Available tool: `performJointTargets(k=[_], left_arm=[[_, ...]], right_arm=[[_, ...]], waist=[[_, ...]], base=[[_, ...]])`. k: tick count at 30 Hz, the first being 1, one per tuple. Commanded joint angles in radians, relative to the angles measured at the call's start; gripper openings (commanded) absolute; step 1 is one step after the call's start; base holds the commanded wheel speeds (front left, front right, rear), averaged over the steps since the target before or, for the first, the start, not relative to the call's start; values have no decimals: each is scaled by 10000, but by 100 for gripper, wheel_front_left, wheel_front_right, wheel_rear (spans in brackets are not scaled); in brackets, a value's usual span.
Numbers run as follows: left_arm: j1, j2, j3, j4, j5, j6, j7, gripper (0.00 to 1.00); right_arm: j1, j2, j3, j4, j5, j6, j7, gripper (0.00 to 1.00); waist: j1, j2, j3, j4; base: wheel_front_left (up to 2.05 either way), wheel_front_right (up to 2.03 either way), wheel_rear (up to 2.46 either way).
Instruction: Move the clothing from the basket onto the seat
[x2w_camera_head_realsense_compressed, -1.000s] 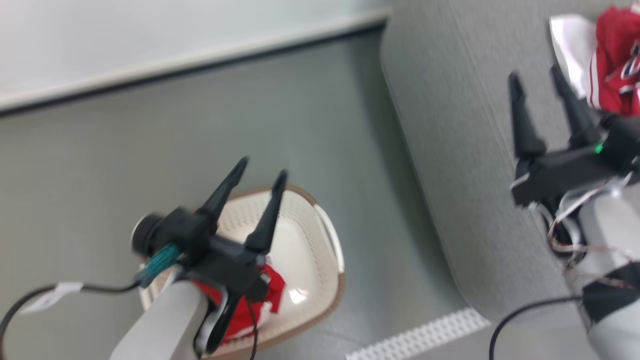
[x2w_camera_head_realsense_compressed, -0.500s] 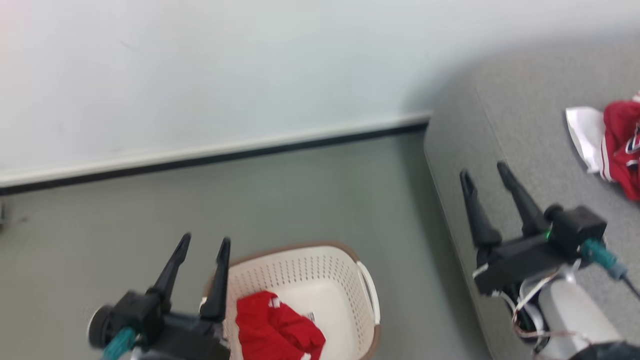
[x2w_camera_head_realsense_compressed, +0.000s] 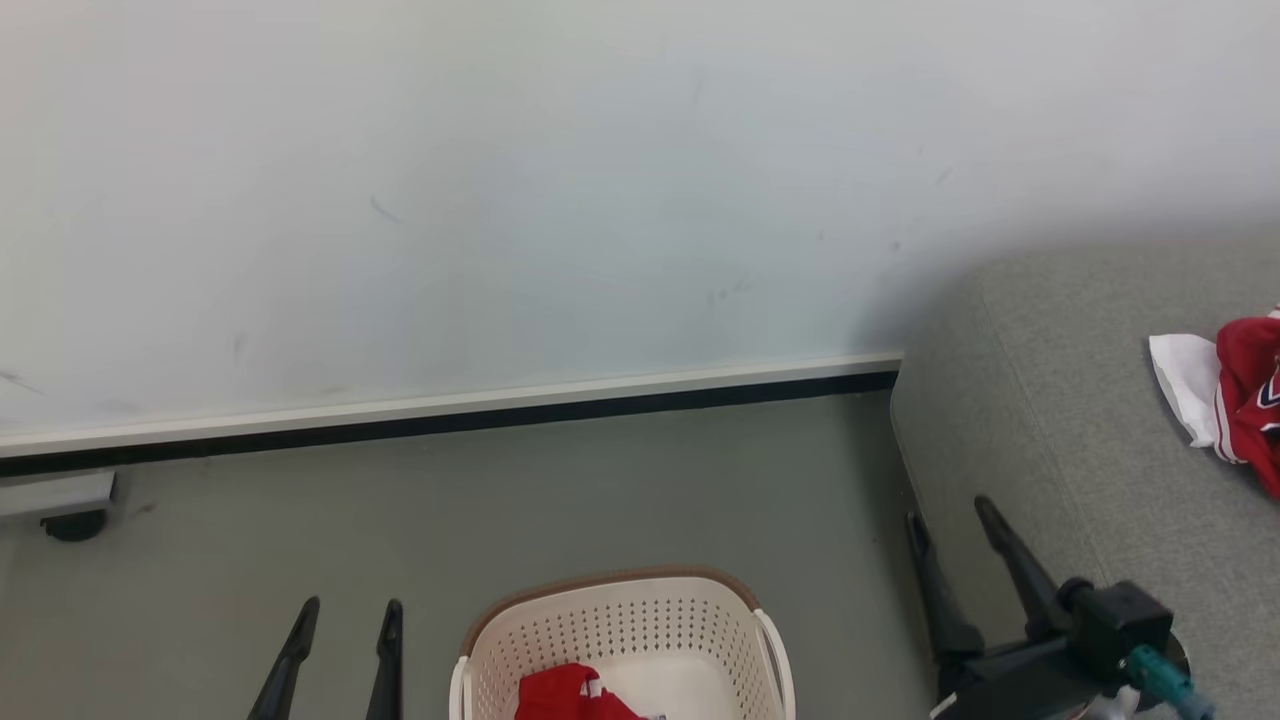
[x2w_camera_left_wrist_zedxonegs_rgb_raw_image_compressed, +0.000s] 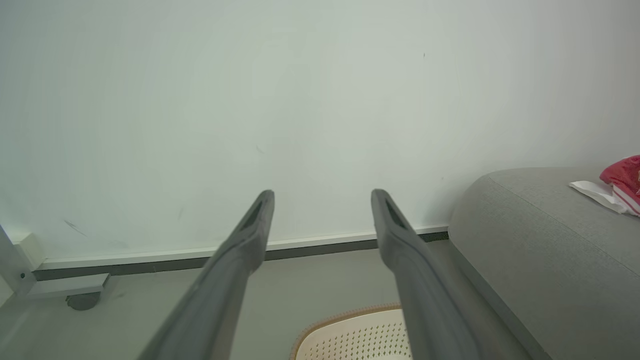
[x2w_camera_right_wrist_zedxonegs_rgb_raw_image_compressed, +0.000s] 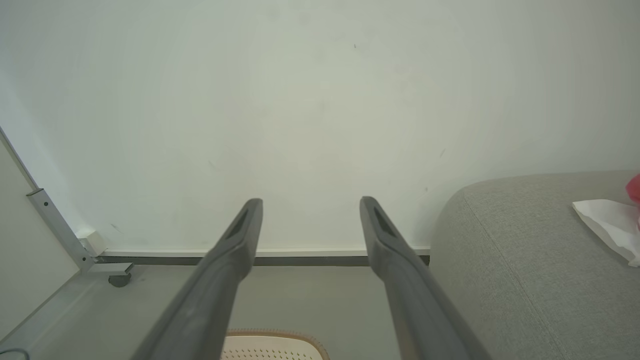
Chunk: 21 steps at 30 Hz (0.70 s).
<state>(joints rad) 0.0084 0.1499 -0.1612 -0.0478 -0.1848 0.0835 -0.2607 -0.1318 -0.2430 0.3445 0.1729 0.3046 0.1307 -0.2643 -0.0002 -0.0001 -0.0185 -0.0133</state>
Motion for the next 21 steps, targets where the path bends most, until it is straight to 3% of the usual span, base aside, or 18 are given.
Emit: performJointTargets(k=[1,21], left_arm=[[269,-26,148,-93,133,-57,-48,100],[897,-623,1002,278,1012,-905,-49,100]], right_arm=[[244,77,-17,-71,-77,1,-17,100],[1180,388,215,-256,-564,1,-17,100]], waist=[[2,1,-239,101],[2,1,-453,-195]], base=[[0,0,0],[0,0,0]])
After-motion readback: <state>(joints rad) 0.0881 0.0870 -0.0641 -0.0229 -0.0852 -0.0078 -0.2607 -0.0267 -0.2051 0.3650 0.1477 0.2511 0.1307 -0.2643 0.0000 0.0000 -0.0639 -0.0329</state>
